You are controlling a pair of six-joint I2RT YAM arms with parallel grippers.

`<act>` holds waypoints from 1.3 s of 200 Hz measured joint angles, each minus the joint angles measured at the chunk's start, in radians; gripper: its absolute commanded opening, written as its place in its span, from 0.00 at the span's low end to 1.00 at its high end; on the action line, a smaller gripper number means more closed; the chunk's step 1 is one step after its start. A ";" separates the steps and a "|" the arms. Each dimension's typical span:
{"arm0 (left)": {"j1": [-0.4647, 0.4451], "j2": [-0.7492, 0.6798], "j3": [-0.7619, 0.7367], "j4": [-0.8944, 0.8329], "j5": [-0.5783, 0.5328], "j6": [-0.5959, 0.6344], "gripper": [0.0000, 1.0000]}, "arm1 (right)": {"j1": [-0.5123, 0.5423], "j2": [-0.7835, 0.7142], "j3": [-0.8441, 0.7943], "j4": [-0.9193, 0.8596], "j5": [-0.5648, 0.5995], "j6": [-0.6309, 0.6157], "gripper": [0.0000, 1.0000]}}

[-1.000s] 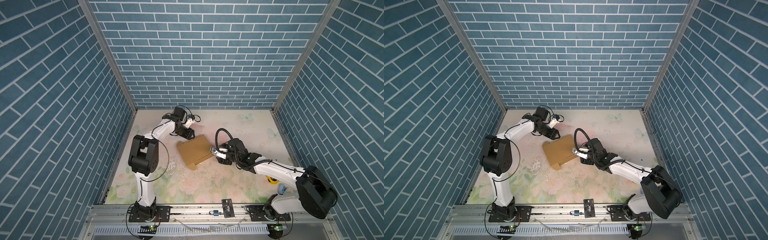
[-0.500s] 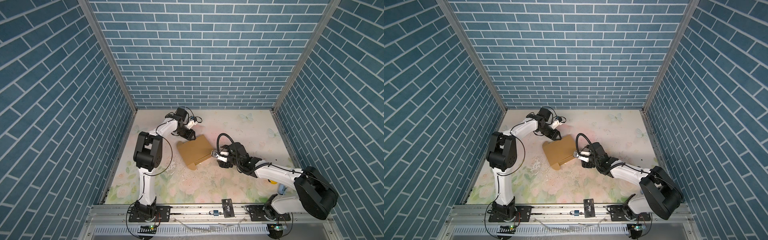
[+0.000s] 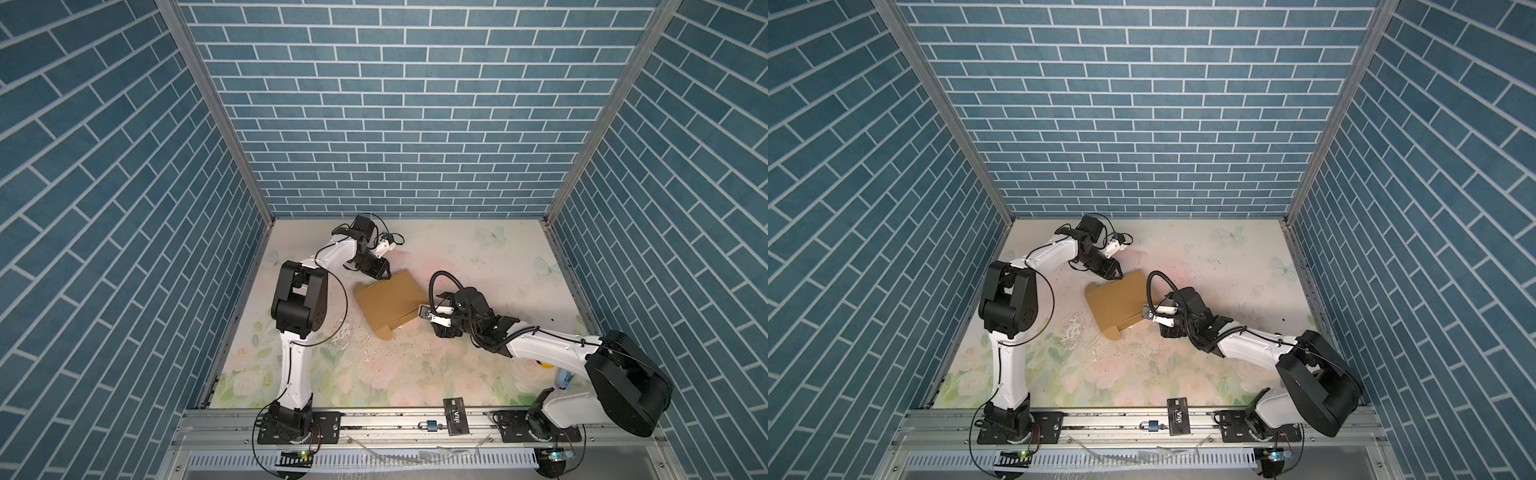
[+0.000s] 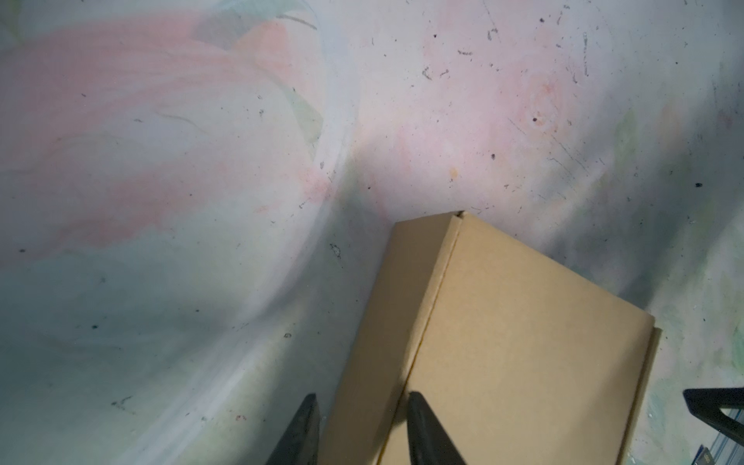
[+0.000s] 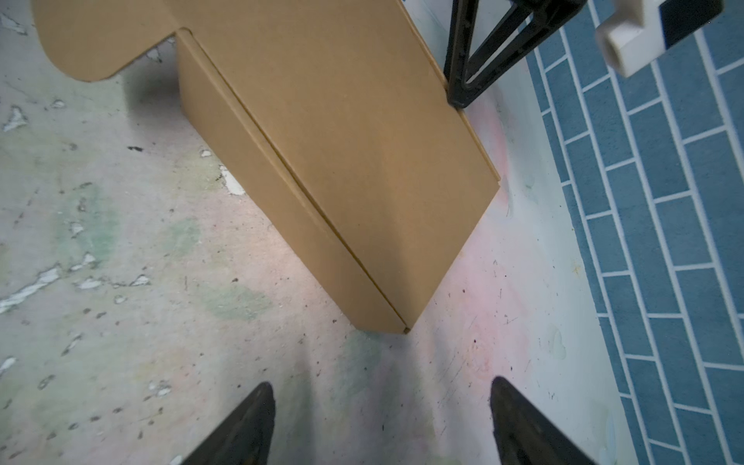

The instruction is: Fold the paper box

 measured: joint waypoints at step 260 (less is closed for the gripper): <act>0.055 0.047 0.055 -0.051 0.119 0.005 0.12 | 0.044 0.402 0.061 0.470 0.006 -0.357 0.84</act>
